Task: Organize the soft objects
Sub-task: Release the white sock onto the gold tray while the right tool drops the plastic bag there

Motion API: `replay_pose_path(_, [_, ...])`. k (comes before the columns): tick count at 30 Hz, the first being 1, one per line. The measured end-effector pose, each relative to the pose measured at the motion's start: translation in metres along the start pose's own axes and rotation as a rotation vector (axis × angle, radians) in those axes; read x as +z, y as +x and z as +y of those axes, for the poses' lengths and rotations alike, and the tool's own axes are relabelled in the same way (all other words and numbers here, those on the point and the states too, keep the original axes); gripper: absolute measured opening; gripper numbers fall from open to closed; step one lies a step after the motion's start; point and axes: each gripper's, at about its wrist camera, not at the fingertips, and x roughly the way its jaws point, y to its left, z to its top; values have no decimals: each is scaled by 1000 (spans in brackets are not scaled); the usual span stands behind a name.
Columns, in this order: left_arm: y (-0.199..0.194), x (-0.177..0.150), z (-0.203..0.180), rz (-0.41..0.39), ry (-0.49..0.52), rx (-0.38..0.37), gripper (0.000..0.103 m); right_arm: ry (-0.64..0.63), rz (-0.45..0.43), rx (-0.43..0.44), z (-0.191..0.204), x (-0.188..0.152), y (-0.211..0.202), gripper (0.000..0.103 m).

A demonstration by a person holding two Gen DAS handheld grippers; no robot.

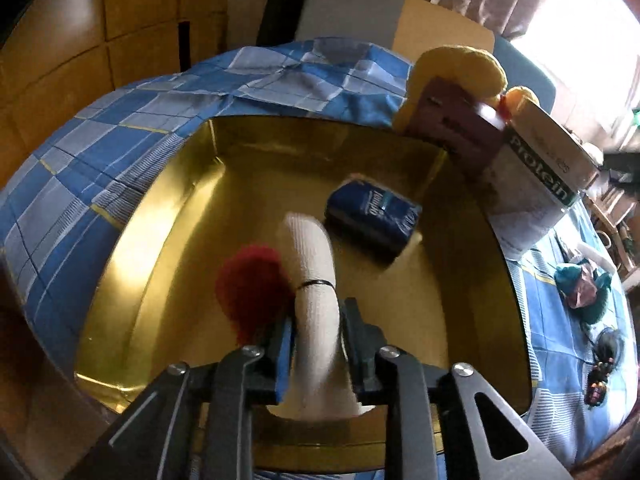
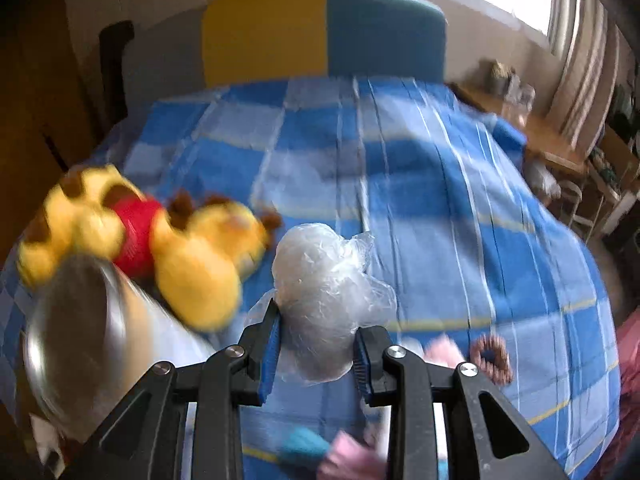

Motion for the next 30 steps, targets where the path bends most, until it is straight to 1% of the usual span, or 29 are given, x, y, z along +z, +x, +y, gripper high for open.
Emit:
replay_pose_path(1, [-2,-1,3,-4,-3,-3,33,-11,-17,-1,10,9,-3,31])
replay_pose_path(3, [-3,1,8,-4,-16,-19,44,-38,-49,6,33,29,-10,31])
replay_pose_path(6, [-8,3,12,-18,-14,-16,45,-92,-92,32,71,50,-21,31])
replay_pose_path(8, [-11,4,13,-30,-8,-14,45,-140,-116,77,100,58,-29,31])
replay_pose_path(11, [-16,6,16,-48,-11,-11,52,-231,-139,183,146,55,-42,31])
replay_pose_path(15, [-21,8,24,-64,-33,-3,52,-372,-143,321,199,24,-59,31])
replay_pose_path(17, [-23,9,28,-68,-46,0,52,-435,-135,377,220,2,-66,31])
replay_pose_path(18, [-24,9,29,-70,-50,2,52,-452,-129,397,227,-4,-67,31])
replay_pose_path(20, [-27,9,32,-81,-54,13,53,-502,-114,436,241,-28,-71,31])
replay_pose_path(23, [-32,8,37,-94,-63,31,61,-560,-78,476,256,-58,-72,31])
replay_pose_path(27, [-39,7,44,-107,-78,70,62,-618,-8,479,267,-103,-65,31])
replay_pose_path(30, [-44,7,48,-107,-86,90,63,-651,44,451,270,-137,-53,31])
